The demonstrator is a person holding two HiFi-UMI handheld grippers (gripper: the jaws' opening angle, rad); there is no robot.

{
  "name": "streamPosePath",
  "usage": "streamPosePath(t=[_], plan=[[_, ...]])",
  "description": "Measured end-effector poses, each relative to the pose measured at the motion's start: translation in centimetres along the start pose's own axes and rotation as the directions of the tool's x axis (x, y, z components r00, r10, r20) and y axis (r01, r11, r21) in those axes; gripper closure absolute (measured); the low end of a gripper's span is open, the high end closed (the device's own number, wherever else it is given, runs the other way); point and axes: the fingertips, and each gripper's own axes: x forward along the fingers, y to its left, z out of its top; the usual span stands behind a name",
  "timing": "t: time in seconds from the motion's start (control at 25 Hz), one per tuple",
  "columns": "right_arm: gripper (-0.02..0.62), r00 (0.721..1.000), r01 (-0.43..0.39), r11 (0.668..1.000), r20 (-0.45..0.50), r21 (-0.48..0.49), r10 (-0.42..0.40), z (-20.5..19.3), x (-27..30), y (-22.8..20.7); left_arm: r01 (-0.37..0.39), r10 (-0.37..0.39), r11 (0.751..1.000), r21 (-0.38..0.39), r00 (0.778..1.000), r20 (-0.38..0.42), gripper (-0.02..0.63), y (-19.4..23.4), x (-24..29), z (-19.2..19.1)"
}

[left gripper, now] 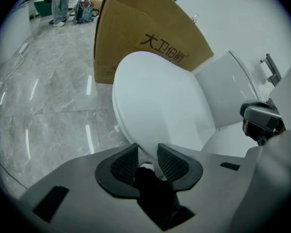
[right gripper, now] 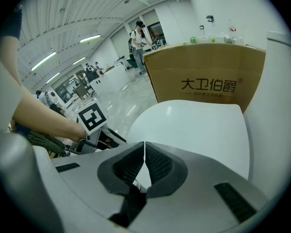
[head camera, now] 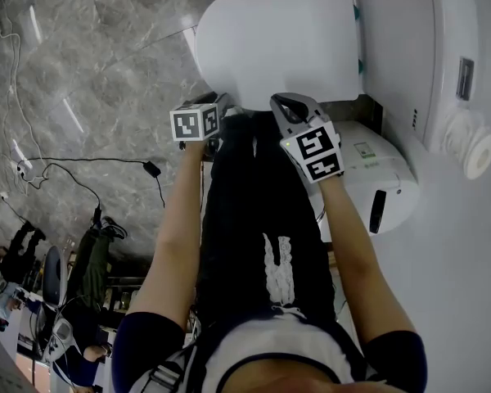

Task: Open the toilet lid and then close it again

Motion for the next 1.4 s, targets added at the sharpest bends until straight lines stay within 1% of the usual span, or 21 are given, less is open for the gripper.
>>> streamPosePath(t=[0.28,0.52,0.8,0.88,0.92,0.96,1.0,1.04,1.08,1.12,1.16,1.2,1.28,1.32,1.4], plan=[[0.581,1.0,-0.003,1.0,-0.005,0.015,0.003,-0.8,0.0,-0.4,-0.017,0.017,1.0,-0.007,1.0,-0.019,0.483,0.5,0.7,-0.3],[0.581,1.0,-0.017,1.0,-0.011,0.011,0.017,-1.1,0.1,-0.5,-0.041,0.041,0.999,-0.022,0.999,-0.015,0.483,0.8,1.3,-0.3],[0.581,1.0,-0.021,1.0,-0.018,0.004,0.021,-1.3,0.0,-0.5,-0.039,0.038,0.998,-0.05,0.999,-0.002,0.482,1.0,1.4,-0.3],[0.581,0.999,-0.023,1.0,-0.024,0.001,0.023,-1.2,-0.4,-0.2,-0.057,0.056,0.998,-0.041,0.998,-0.008,0.48,1.0,1.2,-0.3],[0.581,0.999,-0.026,1.0,-0.029,0.001,0.026,-1.3,-0.5,0.0,-0.079,0.078,0.996,-0.031,0.997,-0.012,0.484,1.1,1.0,-0.3],[0.581,0.999,-0.03,1.0,-0.036,0.002,0.03,-1.4,-0.7,0.1,-0.114,0.114,0.993,-0.019,0.993,-0.015,0.506,1.4,0.8,-0.4],[0.581,0.998,-0.035,0.999,-0.045,0.001,0.035,-1.5,-0.8,0.3,-0.167,0.167,0.986,-0.006,0.986,-0.017,0.548,1.9,0.5,-0.5],[0.581,0.998,-0.039,0.999,-0.052,-0.002,0.039,-1.6,-1.0,0.5,-0.231,0.232,0.973,0.007,0.973,-0.019,0.598,2.4,0.1,-0.6],[0.581,0.997,-0.042,0.999,-0.058,-0.003,0.042,-1.5,-1.2,0.7,-0.292,0.292,0.956,0.027,0.956,-0.02,0.598,3.0,-0.4,-0.7],[0.581,0.997,-0.045,0.999,-0.062,-0.004,0.045,-1.4,-1.5,0.9,-0.334,0.335,0.941,0.055,0.942,-0.02,0.598,3.3,-0.9,-0.8],[0.581,0.997,-0.049,0.999,-0.064,-0.003,0.048,-1.2,-1.6,1.1,-0.353,0.356,0.932,0.084,0.934,-0.016,0.598,3.4,-1.4,-1.0],[0.581,0.997,-0.053,0.999,-0.065,0.0,0.053,-1.0,-1.8,1.3,-0.357,0.359,0.928,0.106,0.933,-0.004,0.598,3.2,-1.8,-1.0],[0.581,0.996,-0.062,0.998,-0.065,0.004,0.062,-0.7,-2.3,1.8,-0.333,0.33,0.935,0.12,0.943,0.046,0.599,1.8,-2.8,-0.5],[0.581,0.996,-0.066,0.998,-0.064,0.005,0.066,-0.6,-2.5,2.0,-0.304,0.294,0.945,0.12,0.952,0.088,0.599,0.6,-3.5,0.2],[0.581,0.996,-0.072,0.997,-0.059,0.008,0.073,-0.4,-3.0,2.4,-0.217,0.192,0.968,0.126,0.964,0.185,0.6,-2.6,-5.0,1.7]])
